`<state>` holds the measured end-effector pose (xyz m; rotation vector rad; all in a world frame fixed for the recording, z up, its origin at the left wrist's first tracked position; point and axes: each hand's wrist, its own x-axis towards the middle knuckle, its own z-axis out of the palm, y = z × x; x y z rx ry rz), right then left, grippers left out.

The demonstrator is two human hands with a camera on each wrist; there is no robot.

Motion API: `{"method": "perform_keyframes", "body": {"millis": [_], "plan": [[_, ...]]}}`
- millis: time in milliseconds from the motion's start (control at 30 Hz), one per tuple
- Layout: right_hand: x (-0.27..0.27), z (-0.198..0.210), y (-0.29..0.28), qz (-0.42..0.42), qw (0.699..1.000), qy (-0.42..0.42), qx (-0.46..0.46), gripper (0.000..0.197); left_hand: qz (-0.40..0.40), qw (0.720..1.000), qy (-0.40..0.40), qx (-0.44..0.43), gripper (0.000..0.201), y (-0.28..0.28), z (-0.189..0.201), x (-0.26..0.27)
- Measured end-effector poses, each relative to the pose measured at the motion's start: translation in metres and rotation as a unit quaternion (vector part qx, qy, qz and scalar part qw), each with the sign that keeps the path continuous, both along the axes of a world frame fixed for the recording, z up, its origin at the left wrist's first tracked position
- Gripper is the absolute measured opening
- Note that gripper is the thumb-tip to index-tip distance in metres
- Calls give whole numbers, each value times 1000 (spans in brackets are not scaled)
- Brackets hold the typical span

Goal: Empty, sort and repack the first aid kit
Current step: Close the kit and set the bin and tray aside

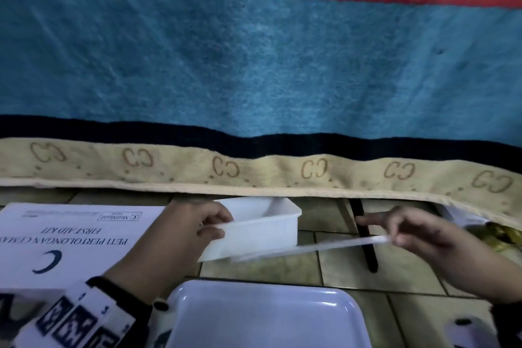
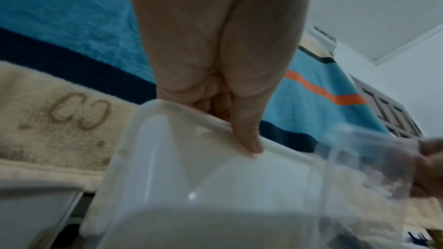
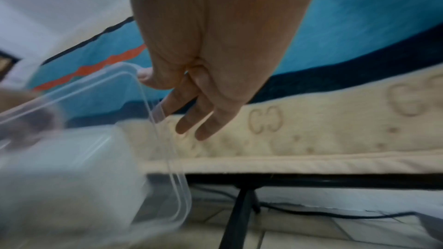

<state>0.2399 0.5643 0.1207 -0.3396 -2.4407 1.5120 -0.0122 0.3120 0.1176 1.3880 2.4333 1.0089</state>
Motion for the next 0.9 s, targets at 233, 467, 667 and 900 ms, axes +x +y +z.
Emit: {"method": "perform_keyframes", "body": {"millis": [233,467,667,900], "plan": [[27,17,19,-178,913,207,-304,31,-80,991,-1,-104,33,3,-30,23],[-61,-18,-16,-276,880,62,-382,18,137,973,27,-186,42,13,-34,-12],[-115,-57,-21,-308,909,-78,-269,29,166,964,-108,-179,56,28,-32,-27],[-139,-85,-15,-349,904,-75,-236,17,175,951,-242,-82,34,25,-39,-40]]}}
